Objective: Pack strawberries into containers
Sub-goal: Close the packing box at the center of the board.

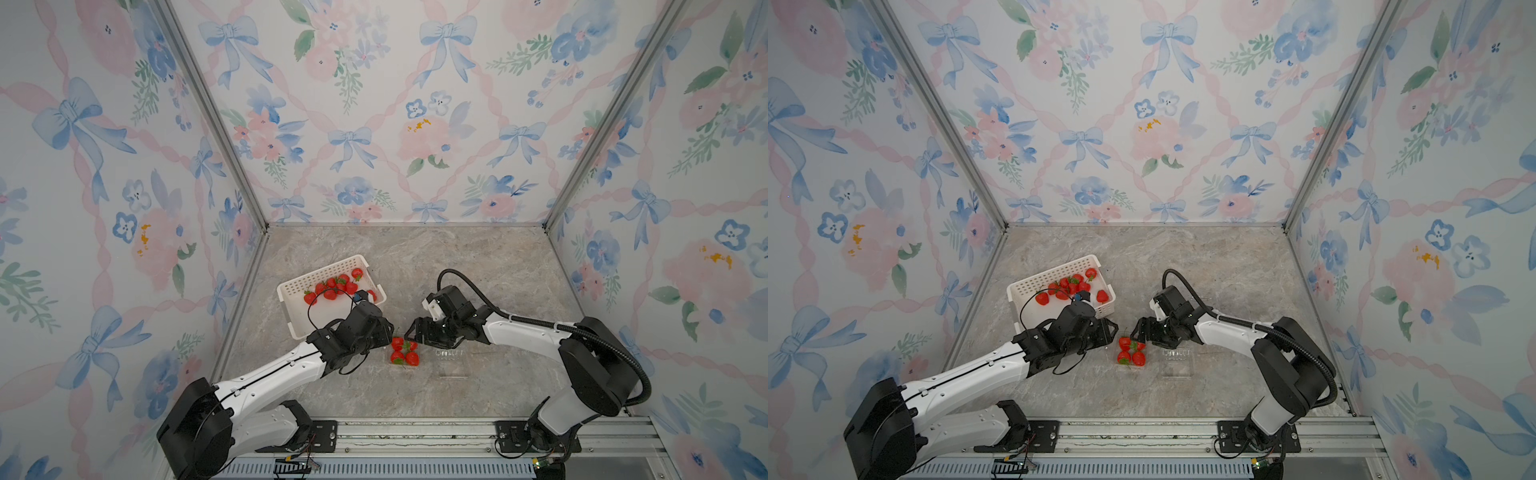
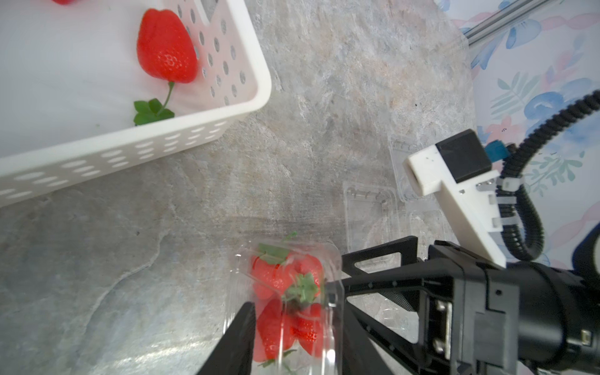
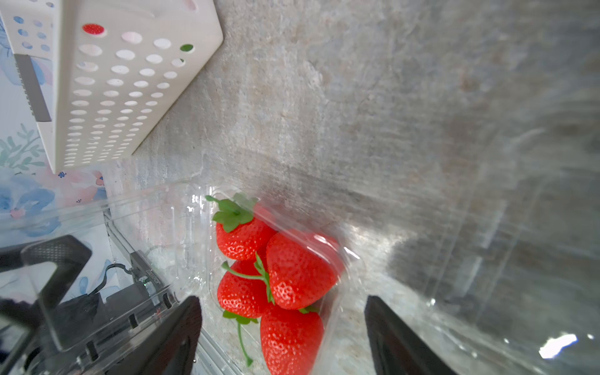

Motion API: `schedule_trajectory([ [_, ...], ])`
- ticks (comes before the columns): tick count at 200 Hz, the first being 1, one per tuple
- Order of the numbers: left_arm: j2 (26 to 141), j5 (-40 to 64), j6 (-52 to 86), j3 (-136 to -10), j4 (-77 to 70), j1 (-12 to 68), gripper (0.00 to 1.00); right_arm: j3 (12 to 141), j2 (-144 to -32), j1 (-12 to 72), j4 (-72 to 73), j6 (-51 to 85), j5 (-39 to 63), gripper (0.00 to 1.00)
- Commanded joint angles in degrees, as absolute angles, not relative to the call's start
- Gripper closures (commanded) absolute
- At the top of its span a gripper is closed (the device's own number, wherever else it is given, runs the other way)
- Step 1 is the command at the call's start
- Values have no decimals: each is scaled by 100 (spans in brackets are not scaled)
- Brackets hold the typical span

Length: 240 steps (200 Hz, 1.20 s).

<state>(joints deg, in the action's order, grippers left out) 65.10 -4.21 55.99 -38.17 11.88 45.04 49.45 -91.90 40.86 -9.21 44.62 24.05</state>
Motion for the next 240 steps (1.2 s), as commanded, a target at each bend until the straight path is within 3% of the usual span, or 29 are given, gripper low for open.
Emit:
schedule_trajectory([
  [1, 6524, -515, 5484, -4058, 1149, 4553, 57, 4841, -9000, 4017, -857, 4576, 2496, 18],
  [240, 6807, -294, 5721, -3573, 355, 4966, 60, 4057, -8863, 3676, 719, 5917, 3221, 11],
])
